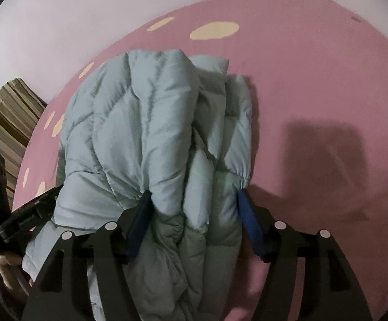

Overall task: Fold large clothes
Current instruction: 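Lift and roll the held jacket end over the bundle with both tools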

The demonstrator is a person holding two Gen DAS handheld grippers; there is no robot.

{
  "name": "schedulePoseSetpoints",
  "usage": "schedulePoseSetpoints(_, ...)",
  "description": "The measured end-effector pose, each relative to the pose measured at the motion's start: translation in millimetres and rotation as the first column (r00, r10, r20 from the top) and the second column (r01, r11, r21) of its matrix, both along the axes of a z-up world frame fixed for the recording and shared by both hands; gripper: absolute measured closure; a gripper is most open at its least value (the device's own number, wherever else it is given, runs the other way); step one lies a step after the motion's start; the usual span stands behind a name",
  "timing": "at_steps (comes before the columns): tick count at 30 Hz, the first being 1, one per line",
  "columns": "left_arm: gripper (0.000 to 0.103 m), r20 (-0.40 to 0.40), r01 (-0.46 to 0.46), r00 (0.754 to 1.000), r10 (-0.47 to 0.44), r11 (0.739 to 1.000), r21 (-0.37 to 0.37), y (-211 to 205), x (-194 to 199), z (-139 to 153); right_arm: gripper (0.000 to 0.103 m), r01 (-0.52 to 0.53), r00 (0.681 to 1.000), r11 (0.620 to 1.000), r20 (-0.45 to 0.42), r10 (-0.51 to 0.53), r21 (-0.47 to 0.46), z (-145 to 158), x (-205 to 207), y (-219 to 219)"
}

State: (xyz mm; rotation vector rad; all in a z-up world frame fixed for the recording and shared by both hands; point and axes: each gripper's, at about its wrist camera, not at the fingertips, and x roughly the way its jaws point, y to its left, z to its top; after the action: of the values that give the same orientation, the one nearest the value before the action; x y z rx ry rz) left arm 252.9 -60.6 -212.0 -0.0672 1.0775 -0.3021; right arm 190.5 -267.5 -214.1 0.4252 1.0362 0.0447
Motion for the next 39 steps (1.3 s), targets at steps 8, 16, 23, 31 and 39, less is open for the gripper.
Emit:
schedulePoseSetpoints(8, 0.040, -0.030, 0.029, 0.999, -0.031, 0.998, -0.058, -3, 1, -6, 0.060, -0.023, 1.000, 0.999, 0.016, 0.023, 0.033, -10, 3, 2)
schedulePoseSetpoints(16, 0.053, -0.003, 0.042, 0.999, -0.042, 0.998, -0.036, -14, -7, 0, 0.073, -0.042, 0.999, 0.997, 0.034, 0.040, 0.069, -10, 2, 5)
schedulePoseSetpoints(23, 0.061, 0.021, 0.048, 0.999, -0.047, 0.998, -0.034, -15, -9, 5, 0.077, -0.046, 0.997, 0.996, 0.058, 0.041, 0.078, -9, -5, 9)
schedulePoseSetpoints(31, 0.066, 0.037, 0.043, 0.998, -0.042, 0.999, -0.032, -10, -7, 12, 0.081, -0.054, 0.996, 0.996, 0.081, 0.048, 0.075, -5, -6, 13)
schedulePoseSetpoints(39, 0.069, 0.059, -0.002, 0.998, 0.003, 1.000, -0.020, 16, -1, 19, 0.082, -0.099, 0.990, 0.992, 0.109, 0.090, 0.081, 4, -2, 19)
